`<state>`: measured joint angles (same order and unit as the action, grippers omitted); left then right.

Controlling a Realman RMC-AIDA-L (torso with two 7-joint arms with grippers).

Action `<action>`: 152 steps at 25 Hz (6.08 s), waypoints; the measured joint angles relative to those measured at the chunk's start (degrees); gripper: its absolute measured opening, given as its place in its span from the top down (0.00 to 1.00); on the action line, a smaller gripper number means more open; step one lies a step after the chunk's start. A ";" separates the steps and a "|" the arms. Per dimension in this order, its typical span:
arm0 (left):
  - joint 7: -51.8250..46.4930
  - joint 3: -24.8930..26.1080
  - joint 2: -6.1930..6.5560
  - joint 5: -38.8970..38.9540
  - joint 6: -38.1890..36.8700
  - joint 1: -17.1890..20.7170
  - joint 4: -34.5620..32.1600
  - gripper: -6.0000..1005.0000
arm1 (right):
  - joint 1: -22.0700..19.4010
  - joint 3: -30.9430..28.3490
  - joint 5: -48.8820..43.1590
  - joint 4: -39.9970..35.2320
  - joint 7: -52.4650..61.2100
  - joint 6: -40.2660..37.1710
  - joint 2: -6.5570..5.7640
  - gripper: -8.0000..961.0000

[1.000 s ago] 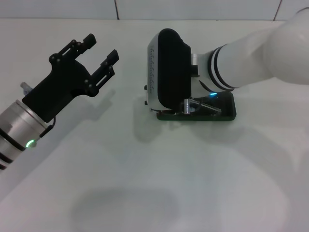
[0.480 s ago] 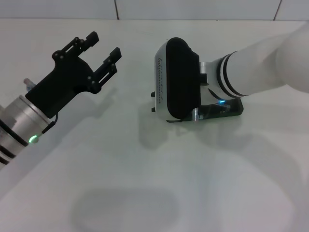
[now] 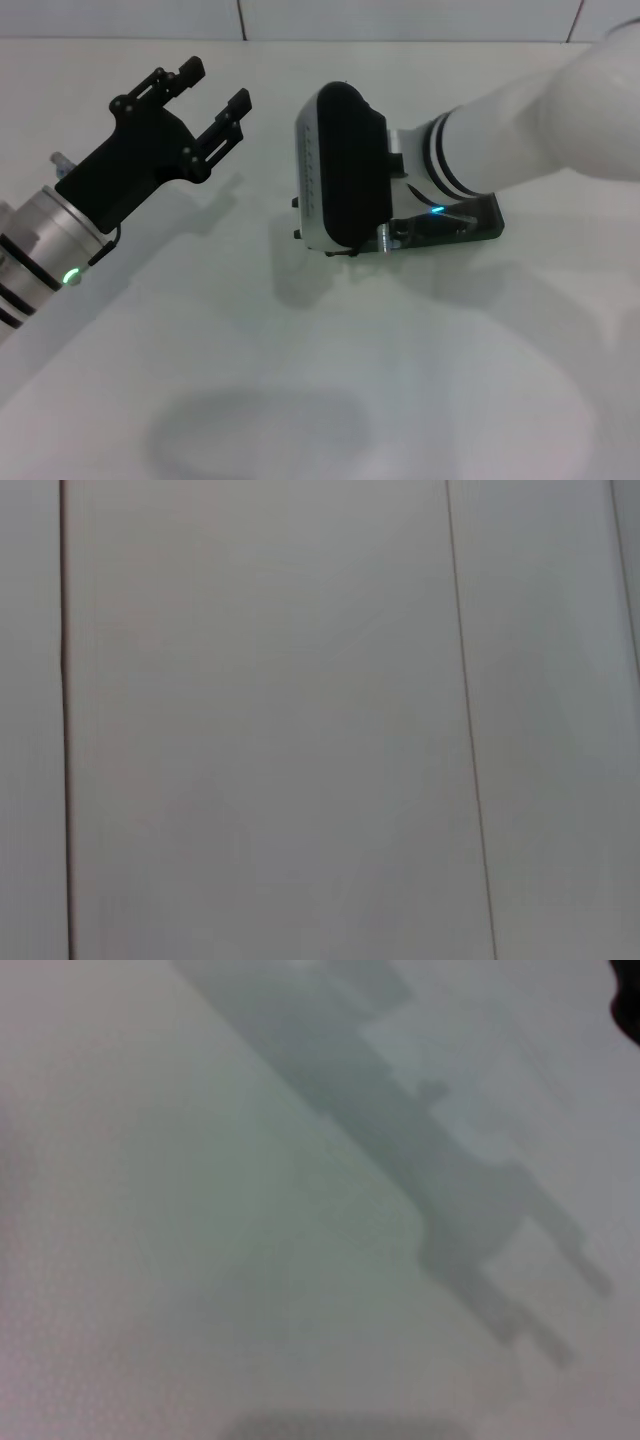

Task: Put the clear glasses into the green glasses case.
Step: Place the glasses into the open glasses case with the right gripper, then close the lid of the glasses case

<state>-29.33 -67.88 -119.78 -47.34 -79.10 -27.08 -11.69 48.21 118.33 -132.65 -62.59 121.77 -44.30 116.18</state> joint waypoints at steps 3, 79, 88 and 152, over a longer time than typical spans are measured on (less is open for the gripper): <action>0.11 0.07 -0.01 0.05 0.14 -0.34 0.09 0.38 | 3.02 0.06 3.55 4.47 -1.33 0.65 0.01 0.68; -0.38 0.11 0.05 0.97 1.42 -1.06 0.07 0.38 | -13.83 -26.54 0.26 -7.27 -8.45 -20.19 -0.27 0.67; -0.38 -0.06 -0.04 0.93 1.41 -0.95 0.09 0.38 | -12.39 -26.27 0.43 -4.97 -8.39 -20.13 -0.17 0.67; -0.96 -0.24 0.01 0.36 0.69 0.01 -0.18 0.38 | -16.48 -25.02 5.87 -10.69 -10.05 -19.08 -0.59 0.66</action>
<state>-30.28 -68.11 -119.78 -46.99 -78.41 -27.07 -11.87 31.74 93.31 -126.78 -73.28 111.72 -63.38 115.59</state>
